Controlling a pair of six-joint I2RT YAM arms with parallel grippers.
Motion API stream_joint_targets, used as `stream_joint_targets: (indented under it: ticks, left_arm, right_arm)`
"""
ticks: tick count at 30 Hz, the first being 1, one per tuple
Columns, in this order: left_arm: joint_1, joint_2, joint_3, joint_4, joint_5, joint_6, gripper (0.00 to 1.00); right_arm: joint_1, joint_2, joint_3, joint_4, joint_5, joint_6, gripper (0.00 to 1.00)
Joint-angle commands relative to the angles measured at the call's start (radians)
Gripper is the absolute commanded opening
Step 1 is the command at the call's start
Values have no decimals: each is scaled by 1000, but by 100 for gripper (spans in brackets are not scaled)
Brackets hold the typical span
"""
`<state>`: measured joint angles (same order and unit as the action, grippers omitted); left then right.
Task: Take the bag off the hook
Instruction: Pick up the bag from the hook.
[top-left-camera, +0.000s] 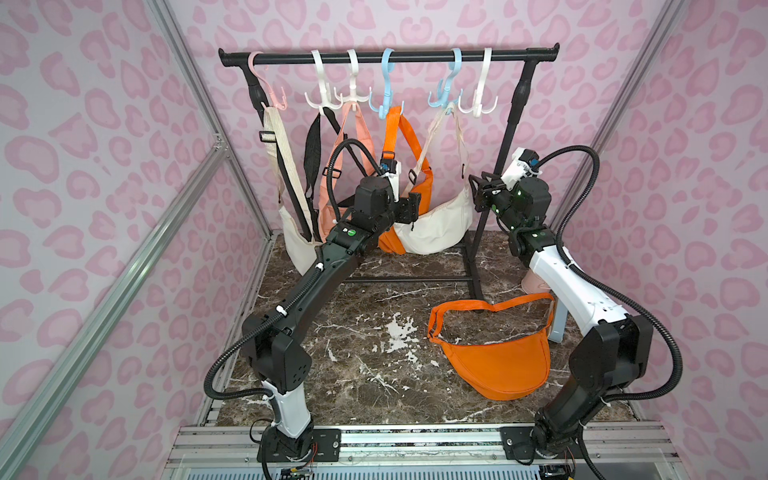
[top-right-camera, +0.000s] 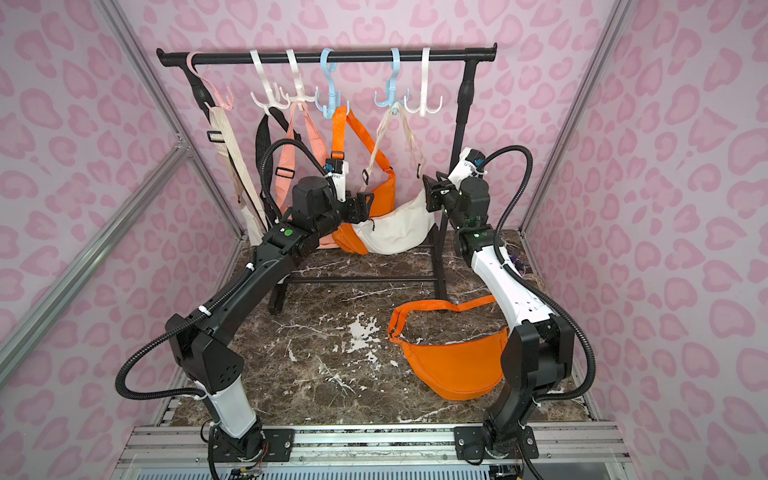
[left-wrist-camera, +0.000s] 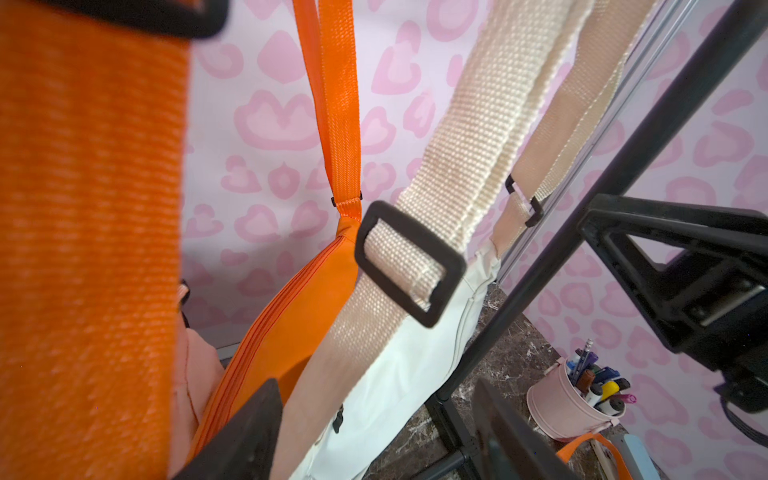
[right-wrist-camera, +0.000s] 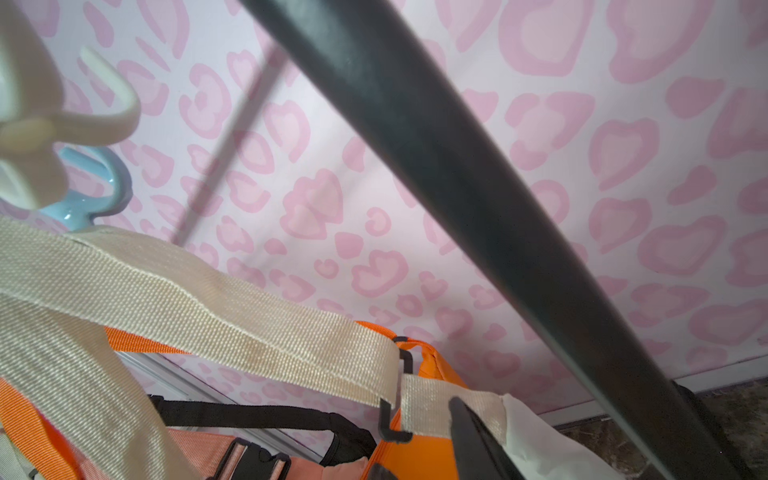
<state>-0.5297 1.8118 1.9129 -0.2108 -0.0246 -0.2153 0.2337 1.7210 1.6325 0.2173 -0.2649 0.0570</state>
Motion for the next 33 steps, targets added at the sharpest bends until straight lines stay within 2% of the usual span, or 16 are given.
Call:
stream_joint_targets:
  ticks: [1,9,14,23,29,33]
  left_arm:
    - [8,4,3,41,18,37,73]
    - [26,9,-26,58,50,48,73]
    - [28,5,-71,83,91,95,73]
    - [31,13,-86,144,107,129,71]
    - [34,49,-38,149,95,136,66]
    - [36,61,-16,135,82,150,62]
  right_arm:
    - [1,22,11,53,-51,-19,41]
    - [0,82,72,51,-75,-26,43]
    - [10,114,77,61,-87,-43,45]
    - [27,161,114,77,-34,-85,44]
    - [38,170,117,102,22,-117,41]
    - [37,181,135,99,46,-114,43]
